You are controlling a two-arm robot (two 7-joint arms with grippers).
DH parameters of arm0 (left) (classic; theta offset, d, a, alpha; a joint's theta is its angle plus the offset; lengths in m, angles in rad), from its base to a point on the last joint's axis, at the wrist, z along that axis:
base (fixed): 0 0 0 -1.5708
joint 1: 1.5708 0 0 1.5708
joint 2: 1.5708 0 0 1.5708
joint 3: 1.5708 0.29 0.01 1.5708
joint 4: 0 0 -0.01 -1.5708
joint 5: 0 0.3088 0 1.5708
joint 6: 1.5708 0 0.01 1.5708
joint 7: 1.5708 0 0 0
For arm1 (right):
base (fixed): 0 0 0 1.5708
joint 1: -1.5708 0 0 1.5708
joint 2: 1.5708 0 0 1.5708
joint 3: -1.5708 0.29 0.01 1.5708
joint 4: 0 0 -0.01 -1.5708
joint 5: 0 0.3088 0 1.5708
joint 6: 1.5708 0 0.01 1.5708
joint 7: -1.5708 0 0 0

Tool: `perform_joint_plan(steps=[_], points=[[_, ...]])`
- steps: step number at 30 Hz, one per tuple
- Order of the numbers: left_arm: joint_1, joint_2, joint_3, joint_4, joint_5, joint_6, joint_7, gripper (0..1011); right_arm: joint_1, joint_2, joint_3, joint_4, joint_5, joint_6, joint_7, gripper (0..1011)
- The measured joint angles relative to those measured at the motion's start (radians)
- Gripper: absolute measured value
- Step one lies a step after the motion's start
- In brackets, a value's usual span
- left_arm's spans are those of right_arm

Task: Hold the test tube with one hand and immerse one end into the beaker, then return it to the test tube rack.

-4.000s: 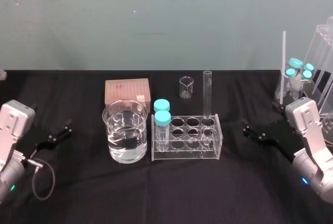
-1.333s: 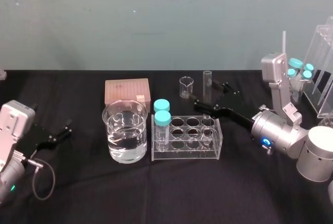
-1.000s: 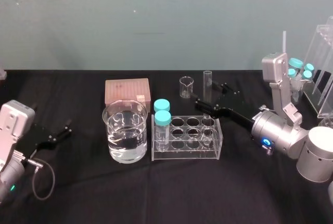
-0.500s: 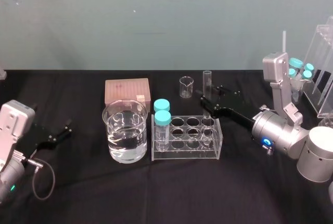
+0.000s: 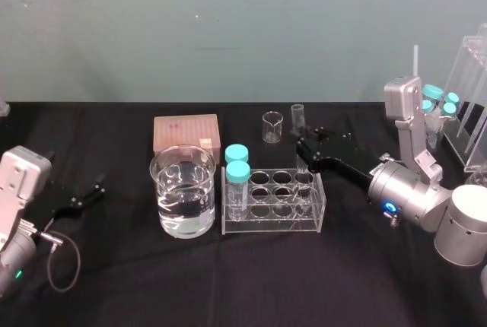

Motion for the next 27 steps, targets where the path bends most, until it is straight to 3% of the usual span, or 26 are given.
perform_joint_plan(steps=[7, 27], points=[[0.0, 0.0, 0.0, 0.0, 0.0, 0.0, 0.0, 1000, 0.0, 0.0, 0.0, 0.0, 0.0, 0.0, 0.0, 224], [0.0, 0.0, 0.0, 0.0, 0.0, 0.0, 0.0, 1000, -0.017, -0.013, 0.044, -0.027, 0.015, -0.083, 0.037, 224]])
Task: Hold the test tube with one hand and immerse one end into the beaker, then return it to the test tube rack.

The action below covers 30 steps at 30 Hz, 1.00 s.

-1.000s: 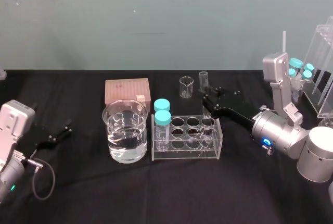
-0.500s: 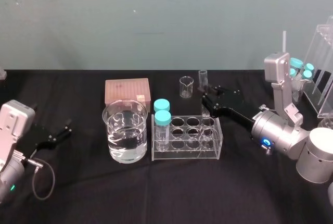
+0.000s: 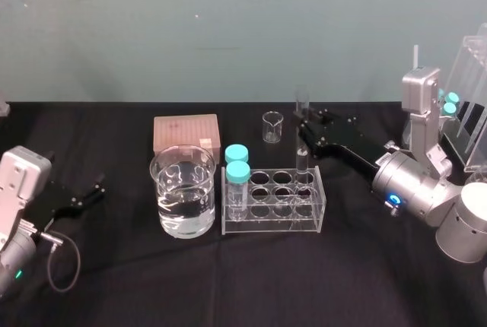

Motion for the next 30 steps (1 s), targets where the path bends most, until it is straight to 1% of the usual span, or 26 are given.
perform_joint_plan(steps=[4, 11, 16, 22, 30], points=[[0.0, 0.0, 0.0, 0.0, 0.0, 0.0, 0.0, 1000, -0.009, 0.001, 0.012, -0.014, 0.01, -0.015, 0.006, 224], [0.0, 0.0, 0.0, 0.0, 0.0, 0.0, 0.0, 1000, -0.022, 0.008, 0.034, -0.056, 0.028, -0.038, 0.012, 224], [0.0, 0.0, 0.0, 0.0, 0.0, 0.0, 0.0, 1000, -0.022, 0.018, 0.055, -0.102, 0.038, -0.054, 0.012, 224], [0.0, 0.0, 0.0, 0.0, 0.0, 0.0, 0.0, 1000, -0.021, 0.036, 0.073, -0.153, 0.044, -0.059, 0.01, 224], [0.0, 0.0, 0.0, 0.0, 0.0, 0.0, 0.0, 1000, -0.025, 0.047, 0.08, -0.177, 0.046, -0.057, 0.002, 224]])
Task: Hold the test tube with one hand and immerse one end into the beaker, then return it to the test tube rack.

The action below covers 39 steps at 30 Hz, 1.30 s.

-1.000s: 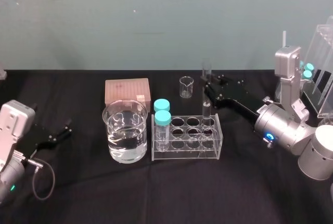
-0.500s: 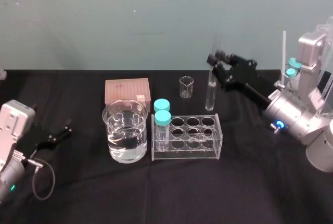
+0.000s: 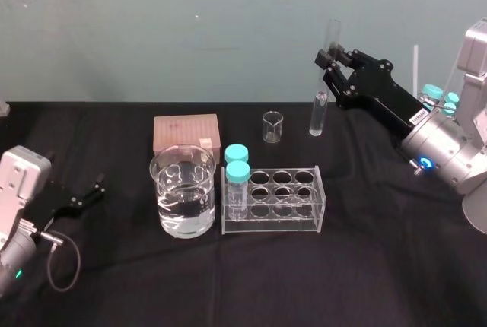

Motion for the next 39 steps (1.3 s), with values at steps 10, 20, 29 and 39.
perform_joint_plan(steps=[10, 20, 29, 39], points=[[0.0, 0.0, 0.0, 0.0, 0.0, 0.0, 0.0, 1000, -0.002, 0.002, -0.002, -0.002, 0.002, 0.009, -0.003, 224], [0.0, 0.0, 0.0, 0.0, 0.0, 0.0, 0.0, 1000, -0.006, 0.002, -0.009, -0.003, 0.002, 0.014, -0.006, 224], [0.0, 0.0, 0.0, 0.0, 0.0, 0.0, 0.0, 1000, -0.011, 0.001, -0.01, -0.01, 0.0, 0.016, -0.011, 224], [0.0, 0.0, 0.0, 0.0, 0.0, 0.0, 0.0, 1000, -0.016, 0.003, -0.009, -0.016, -0.001, 0.015, -0.014, 224]])
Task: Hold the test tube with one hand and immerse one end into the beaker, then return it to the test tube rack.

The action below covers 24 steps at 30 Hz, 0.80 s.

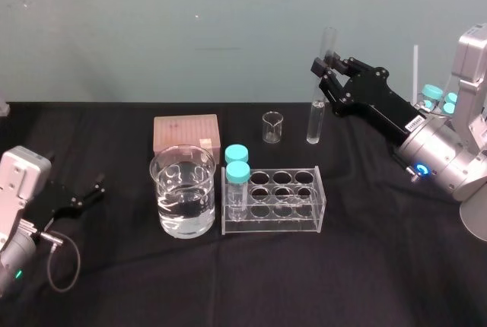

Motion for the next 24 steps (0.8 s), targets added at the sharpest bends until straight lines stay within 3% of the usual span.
perform_joint_plan(steps=[24], points=[[0.0, 0.0, 0.0, 0.0, 0.0, 0.0, 0.0, 1000, 0.006, -0.001, -0.001, 0.009, 0.001, 0.001, 0.002, 224]])
